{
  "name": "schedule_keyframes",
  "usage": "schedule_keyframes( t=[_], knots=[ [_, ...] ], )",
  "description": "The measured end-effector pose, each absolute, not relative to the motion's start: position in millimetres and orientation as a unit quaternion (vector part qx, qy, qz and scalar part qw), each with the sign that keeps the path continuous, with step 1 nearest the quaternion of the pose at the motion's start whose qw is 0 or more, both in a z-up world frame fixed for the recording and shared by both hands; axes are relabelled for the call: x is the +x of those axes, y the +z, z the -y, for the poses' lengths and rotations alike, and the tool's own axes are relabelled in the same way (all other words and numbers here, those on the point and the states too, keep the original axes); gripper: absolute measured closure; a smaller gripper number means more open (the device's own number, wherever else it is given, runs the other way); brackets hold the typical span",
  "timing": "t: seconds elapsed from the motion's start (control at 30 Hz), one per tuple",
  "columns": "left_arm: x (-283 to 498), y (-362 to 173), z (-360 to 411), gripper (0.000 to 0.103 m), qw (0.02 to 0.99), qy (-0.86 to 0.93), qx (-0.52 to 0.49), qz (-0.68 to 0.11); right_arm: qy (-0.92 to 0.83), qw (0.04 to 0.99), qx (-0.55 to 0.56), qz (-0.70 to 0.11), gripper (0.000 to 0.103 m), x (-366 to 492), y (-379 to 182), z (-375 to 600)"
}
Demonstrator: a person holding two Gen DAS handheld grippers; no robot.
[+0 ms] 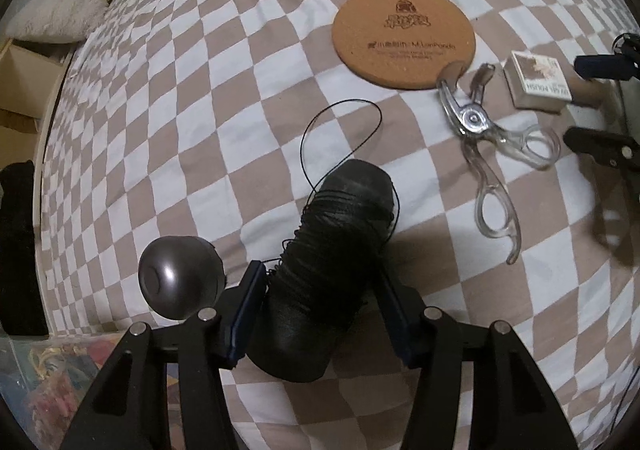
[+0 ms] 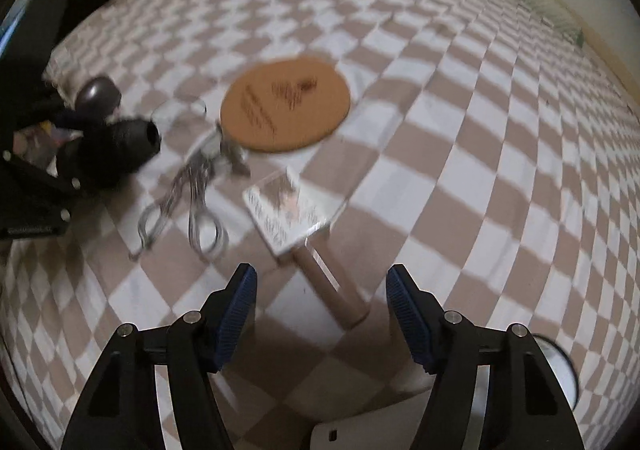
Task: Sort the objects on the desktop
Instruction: 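Grasp the black thread spool with the left tool while the right tool grasps the UV gel polish bottle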
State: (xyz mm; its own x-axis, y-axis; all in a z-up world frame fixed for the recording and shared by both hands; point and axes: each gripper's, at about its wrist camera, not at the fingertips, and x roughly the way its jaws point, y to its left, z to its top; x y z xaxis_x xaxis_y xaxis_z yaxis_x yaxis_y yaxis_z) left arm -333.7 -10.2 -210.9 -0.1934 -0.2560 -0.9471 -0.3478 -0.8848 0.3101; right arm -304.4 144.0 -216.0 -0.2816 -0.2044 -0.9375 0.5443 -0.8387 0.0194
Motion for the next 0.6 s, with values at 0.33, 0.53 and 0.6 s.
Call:
schedule_keyframes(
  t=[0.33,0.53,0.6],
  knots=[
    [-329.5,-216.4,8.9,0.036,0.022,0.735,-0.627,-0.256,-0.782,0.270,0.551,-0.116,0.034,-301.2,-209.7,-143.6],
    [-330.8,-219.9,10.6,0.036,0.022,0.735,-0.626,-0.261,-0.792,0.238,0.553,-0.106,0.053,-318.8,-213.5,-145.1],
    [-331.2,-221.0,11.3,0.029,0.018,0.735,-0.624,-0.264,-0.786,0.256,0.553,-0.103,0.053,-319.9,-214.1,-141.8]
  ],
)
